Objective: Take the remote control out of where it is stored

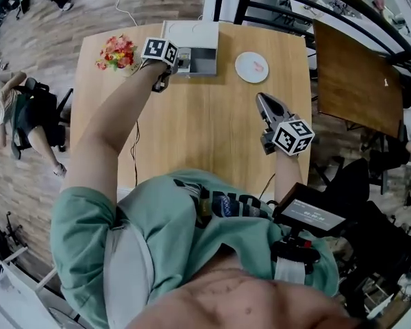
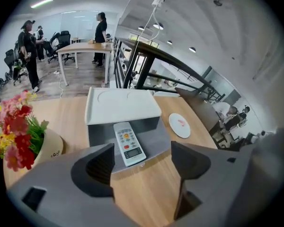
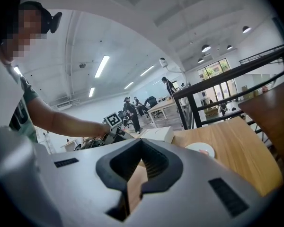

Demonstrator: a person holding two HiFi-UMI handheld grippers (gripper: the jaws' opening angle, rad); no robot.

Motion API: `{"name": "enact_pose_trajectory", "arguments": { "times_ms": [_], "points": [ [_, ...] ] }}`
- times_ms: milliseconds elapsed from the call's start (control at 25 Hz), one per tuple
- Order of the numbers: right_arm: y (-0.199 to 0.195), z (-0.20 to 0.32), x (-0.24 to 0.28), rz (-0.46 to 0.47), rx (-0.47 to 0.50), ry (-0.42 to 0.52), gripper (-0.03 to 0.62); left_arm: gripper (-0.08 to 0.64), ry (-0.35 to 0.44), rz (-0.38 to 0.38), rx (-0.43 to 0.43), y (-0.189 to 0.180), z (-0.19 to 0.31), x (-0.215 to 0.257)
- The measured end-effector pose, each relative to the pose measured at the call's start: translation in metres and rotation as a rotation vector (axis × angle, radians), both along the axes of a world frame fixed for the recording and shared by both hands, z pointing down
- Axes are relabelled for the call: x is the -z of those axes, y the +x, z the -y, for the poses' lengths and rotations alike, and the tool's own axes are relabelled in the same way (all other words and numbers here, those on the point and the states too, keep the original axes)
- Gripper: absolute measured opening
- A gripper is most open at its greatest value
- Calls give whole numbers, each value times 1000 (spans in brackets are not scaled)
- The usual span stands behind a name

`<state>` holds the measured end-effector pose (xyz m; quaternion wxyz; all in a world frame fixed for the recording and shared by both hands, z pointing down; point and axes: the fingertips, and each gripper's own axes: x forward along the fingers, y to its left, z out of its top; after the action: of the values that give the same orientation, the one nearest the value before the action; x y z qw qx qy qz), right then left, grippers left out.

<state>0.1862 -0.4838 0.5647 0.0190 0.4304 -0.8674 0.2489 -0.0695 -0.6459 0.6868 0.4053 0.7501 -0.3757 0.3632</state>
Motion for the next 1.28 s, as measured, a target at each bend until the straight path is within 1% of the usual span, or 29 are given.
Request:
{"name": "enact_pose_trajectory", "arguments": {
  "times_ms": [160,400,560,720,920,1120,1240,1280],
  "points": [
    [15,0,-15,14,-23,-24,5,376,-50,80,29,5,17,-31],
    [35,-10,-38,28,-61,-66,5,414,-126,158,63,7,22,-69],
    [43,-14,-48,39,-74,-83,5,433,-167,178,91,5,23,-85],
    [50,-12,-55,35,-84,-97,5,446,-193,188,95,10,25,-95],
    [48,-14,-59,36,-86,-105,5,446,-223,232,115,9,23,-107],
    [48,-14,-65,41,-86,-117,5,446,-254,279,104,11,17,-122],
    [48,-13,-68,36,-83,-125,5,445,-260,347,73,9,13,-132],
    [49,-12,-68,36,-84,-126,5,434,-257,371,56,8,13,-133]
  ]
}}
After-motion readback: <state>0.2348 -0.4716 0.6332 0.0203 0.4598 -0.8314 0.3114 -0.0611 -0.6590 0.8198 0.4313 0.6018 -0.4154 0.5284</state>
